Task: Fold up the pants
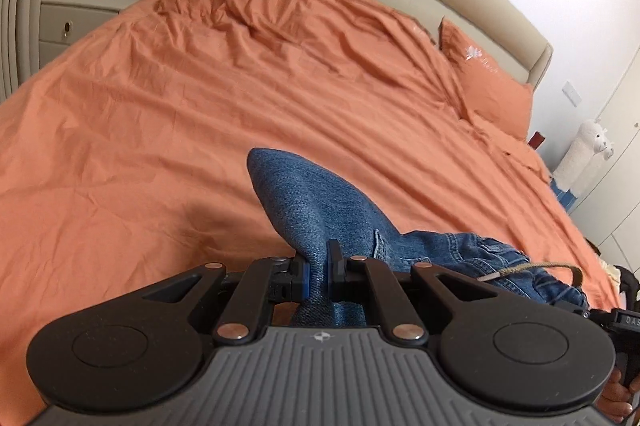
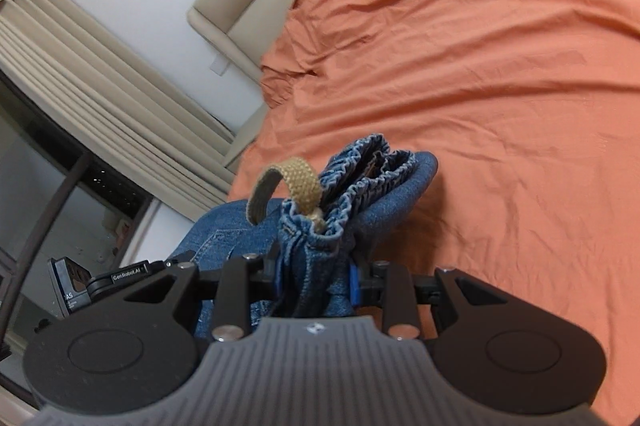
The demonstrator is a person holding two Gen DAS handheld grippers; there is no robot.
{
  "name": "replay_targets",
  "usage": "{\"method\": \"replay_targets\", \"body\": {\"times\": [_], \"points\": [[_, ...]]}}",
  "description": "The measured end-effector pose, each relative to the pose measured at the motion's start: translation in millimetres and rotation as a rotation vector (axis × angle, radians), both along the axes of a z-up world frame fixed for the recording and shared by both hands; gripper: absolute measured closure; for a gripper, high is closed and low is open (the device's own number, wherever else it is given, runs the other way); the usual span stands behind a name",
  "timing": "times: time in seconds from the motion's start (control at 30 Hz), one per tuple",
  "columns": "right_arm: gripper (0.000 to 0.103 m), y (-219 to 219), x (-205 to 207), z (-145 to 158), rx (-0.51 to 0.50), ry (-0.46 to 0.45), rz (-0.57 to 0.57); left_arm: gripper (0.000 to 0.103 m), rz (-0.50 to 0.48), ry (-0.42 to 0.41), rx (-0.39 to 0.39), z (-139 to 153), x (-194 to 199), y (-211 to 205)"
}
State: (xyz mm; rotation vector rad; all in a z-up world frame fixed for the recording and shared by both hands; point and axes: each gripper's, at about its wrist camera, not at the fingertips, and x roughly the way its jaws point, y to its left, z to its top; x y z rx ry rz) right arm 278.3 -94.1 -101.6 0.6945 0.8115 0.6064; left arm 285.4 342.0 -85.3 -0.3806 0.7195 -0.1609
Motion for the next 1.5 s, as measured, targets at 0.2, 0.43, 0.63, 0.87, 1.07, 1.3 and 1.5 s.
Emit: {"method": "replay_targets", "body": {"times": [0.2,0.43,0.63,0.87,1.07,1.3,1.5], "points": [[0.078,13,-4,-48,-0.064,0.060,0.032,0.096,0.006,0.066,0.020,-49,14,14],[0.077,17,-13,-90,-0.130,0.131,0.025,0.094,0.008,0.118,0.021,-79,12,27],[0.072,21,-11,-98,-0.184,0.161,0.026,0.084,0.013,0.173,0.109,-72,9,20],[0.058,27,-19,-50,-0.400,-0.012,0.041,0.082,0.019,0.159,0.337,-4,-30,23],[0.073,39,-27,-8,-0.513,-0.211,0.033,0.082,-0.044,0.117,0.421,37,-78,13],[0.083,86,-17,-16,-0.599,-0.262,0.115,0.082,-0.033,0.140,0.317,-26,-102,-15],[0.082,84,-12,-53,-0.698,-0.202,0.122,0.082,-0.038,0.214,0.301,-64,-112,-9]]}}
